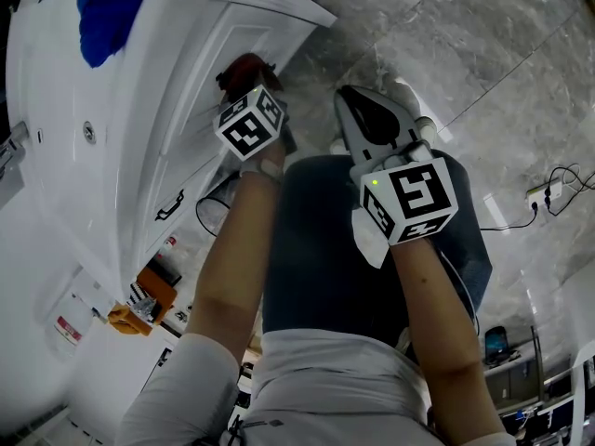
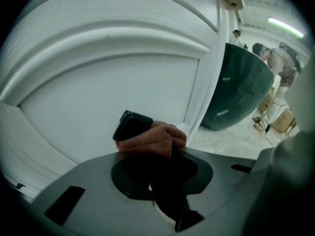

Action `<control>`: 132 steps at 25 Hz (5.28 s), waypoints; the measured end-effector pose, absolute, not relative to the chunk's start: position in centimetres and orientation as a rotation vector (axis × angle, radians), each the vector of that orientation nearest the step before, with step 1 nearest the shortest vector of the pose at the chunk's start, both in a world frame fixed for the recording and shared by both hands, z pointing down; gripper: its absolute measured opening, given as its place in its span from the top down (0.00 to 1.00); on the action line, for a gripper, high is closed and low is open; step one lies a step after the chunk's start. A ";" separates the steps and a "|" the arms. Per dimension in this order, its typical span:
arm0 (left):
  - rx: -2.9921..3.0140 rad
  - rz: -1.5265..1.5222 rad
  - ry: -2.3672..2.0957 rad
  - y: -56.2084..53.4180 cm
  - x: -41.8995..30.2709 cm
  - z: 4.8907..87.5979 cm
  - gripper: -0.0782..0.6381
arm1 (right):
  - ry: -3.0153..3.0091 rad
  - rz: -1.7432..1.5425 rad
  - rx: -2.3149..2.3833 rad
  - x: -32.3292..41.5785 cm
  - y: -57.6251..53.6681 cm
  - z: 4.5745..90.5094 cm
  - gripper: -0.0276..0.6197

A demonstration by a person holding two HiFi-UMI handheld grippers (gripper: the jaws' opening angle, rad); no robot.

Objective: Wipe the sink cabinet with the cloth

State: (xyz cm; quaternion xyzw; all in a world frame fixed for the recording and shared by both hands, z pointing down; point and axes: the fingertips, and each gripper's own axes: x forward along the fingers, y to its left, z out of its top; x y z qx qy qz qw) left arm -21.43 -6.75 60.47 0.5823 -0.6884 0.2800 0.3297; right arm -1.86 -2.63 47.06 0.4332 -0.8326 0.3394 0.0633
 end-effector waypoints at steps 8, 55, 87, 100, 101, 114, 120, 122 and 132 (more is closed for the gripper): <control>1.540 0.558 -1.770 -8.2 -19.1 58.3 0.78 | -2.489 1.050 1.323 -1.0 -2.5 47.3 0.90; 1.362 0.595 -1.862 1.2 -30.7 52.5 0.79 | -2.302 1.230 1.227 -2.5 5.4 48.7 0.90; 1.347 0.439 -1.681 -7.4 -21.0 62.7 0.80 | -2.450 1.208 1.331 -0.7 -1.2 48.6 0.90; 1.417 0.306 -1.669 -10.2 -18.4 57.1 0.80 | -2.407 1.223 1.304 1.2 -0.6 49.1 0.90; 1.423 0.300 -1.671 -10.2 -18.3 56.6 0.80 | -2.406 1.222 1.300 1.2 -0.5 49.0 0.90; 1.422 0.173 -1.737 -9.2 -19.1 49.0 0.80 | -2.349 1.218 1.206 0.7 3.4 48.0 0.90; 1.416 0.118 -1.772 -7.5 -20.8 46.7 0.80 | -2.340 1.226 1.137 -0.4 5.0 47.9 0.90; 1.408 0.122 -1.788 -6.7 -21.6 46.4 0.80 | -2.336 1.230 1.117 -0.8 5.5 47.8 0.90; 1.288 0.140 -1.893 -1.8 -26.7 46.6 0.80 | -2.337 1.221 1.029 -2.8 6.7 48.2 0.90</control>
